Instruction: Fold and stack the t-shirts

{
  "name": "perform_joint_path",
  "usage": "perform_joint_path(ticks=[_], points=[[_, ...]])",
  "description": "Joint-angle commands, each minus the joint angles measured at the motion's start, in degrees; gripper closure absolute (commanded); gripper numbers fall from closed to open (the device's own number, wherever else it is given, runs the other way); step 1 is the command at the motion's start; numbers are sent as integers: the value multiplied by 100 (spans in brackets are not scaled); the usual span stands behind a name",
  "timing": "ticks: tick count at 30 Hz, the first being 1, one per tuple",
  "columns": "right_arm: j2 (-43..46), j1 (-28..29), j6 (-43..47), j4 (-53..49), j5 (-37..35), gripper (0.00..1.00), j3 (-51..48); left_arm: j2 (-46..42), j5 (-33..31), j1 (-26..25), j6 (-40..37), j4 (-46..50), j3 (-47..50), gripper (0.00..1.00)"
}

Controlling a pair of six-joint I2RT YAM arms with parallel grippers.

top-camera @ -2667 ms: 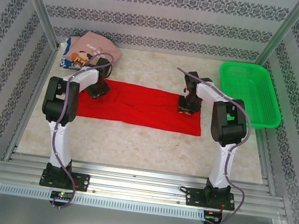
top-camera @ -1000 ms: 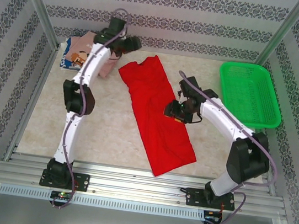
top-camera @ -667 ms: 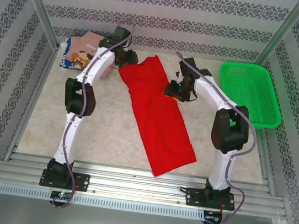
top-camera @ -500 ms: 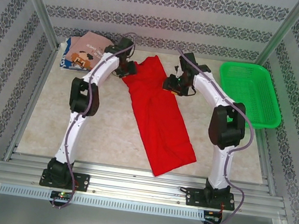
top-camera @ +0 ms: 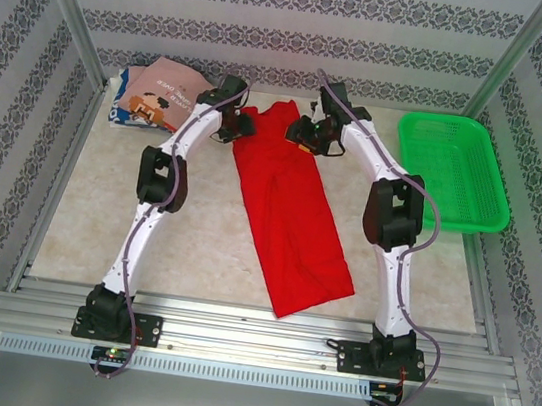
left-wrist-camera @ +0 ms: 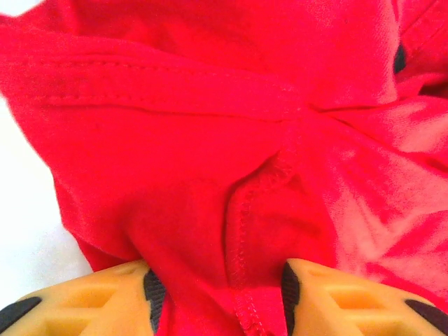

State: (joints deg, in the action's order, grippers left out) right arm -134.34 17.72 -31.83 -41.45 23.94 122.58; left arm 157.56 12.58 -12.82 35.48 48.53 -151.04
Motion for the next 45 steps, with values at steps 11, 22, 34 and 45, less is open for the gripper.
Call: perform_joint_path(ticks=[11,22,34,45], points=[[-83,-70,-577,418,-178,54,-163,1043,555,35,1275,-2240,-822,35],[-971,343,-661,-371,-307,60,1075,-1698,1201,158,386,-1373,657,4],[2176,177,-17,42,38,51,-2490,-6516,859,-204,558,-1211,6685,2],[6110,-279,265,-1399,315,48,-6946,-8676,1707,-2108,2277,-1595,10018,13]])
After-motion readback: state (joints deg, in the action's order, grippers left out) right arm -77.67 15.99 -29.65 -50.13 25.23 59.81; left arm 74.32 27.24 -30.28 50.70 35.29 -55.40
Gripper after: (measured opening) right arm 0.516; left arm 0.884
